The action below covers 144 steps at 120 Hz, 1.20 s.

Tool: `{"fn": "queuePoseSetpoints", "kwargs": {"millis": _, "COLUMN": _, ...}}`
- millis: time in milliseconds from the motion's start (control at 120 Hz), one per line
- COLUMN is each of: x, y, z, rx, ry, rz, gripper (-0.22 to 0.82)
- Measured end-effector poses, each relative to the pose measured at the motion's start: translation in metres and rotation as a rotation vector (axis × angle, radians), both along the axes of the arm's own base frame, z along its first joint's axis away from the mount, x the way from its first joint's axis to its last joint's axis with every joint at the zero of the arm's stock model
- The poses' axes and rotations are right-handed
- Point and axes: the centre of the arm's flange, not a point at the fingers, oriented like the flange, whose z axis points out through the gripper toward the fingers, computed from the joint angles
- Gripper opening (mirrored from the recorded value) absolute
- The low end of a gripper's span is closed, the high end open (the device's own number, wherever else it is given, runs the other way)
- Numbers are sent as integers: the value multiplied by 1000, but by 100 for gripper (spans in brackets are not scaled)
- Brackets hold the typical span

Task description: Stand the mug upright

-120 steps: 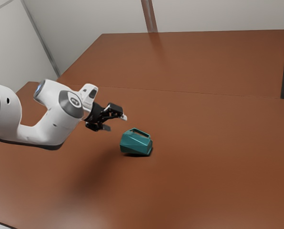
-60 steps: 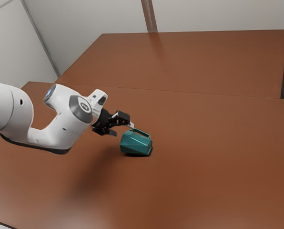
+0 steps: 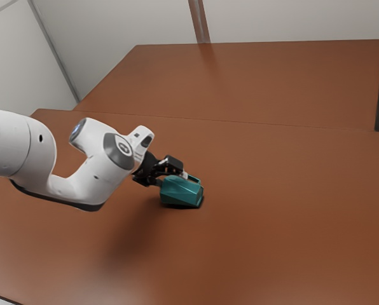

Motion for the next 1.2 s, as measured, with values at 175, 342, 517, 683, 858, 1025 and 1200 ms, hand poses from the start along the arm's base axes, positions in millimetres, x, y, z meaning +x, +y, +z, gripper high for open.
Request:
{"fn": "queuePoseSetpoints", "kwargs": {"millis": 175, "x": 0, "y": -17, "z": 14, "rx": 13, "ry": -46, "rz": -33, "gripper": 24}}
{"fn": "queuePoseSetpoints", "kwargs": {"millis": 342, "x": 5, "y": -37, "z": 26, "rx": 25, "ry": -88, "rz": -65, "gripper": 12}}
{"fn": "queuePoseSetpoints", "kwargs": {"millis": 517, "x": 10, "y": -48, "z": 27, "rx": 25, "ry": -100, "rz": -71, "gripper": 7}}
{"fn": "queuePoseSetpoints", "kwargs": {"millis": 683, "x": 11, "y": -59, "z": 29, "rx": 4, "ry": -107, "rz": -65, "gripper": 5}}
{"fn": "queuePoseSetpoints", "kwargs": {"millis": 858, "x": 12, "y": -71, "z": 31, "rx": -34, "ry": -108, "rz": -45, "gripper": 4}}
{"fn": "queuePoseSetpoints", "kwargs": {"millis": 1025, "x": 10, "y": -80, "z": 32, "rx": -66, "ry": -106, "rz": -29, "gripper": -6}}
{"fn": "queuePoseSetpoints", "kwargs": {"millis": 1200, "x": 11, "y": -79, "z": 33, "rx": -74, "ry": -107, "rz": -15, "gripper": -17}}
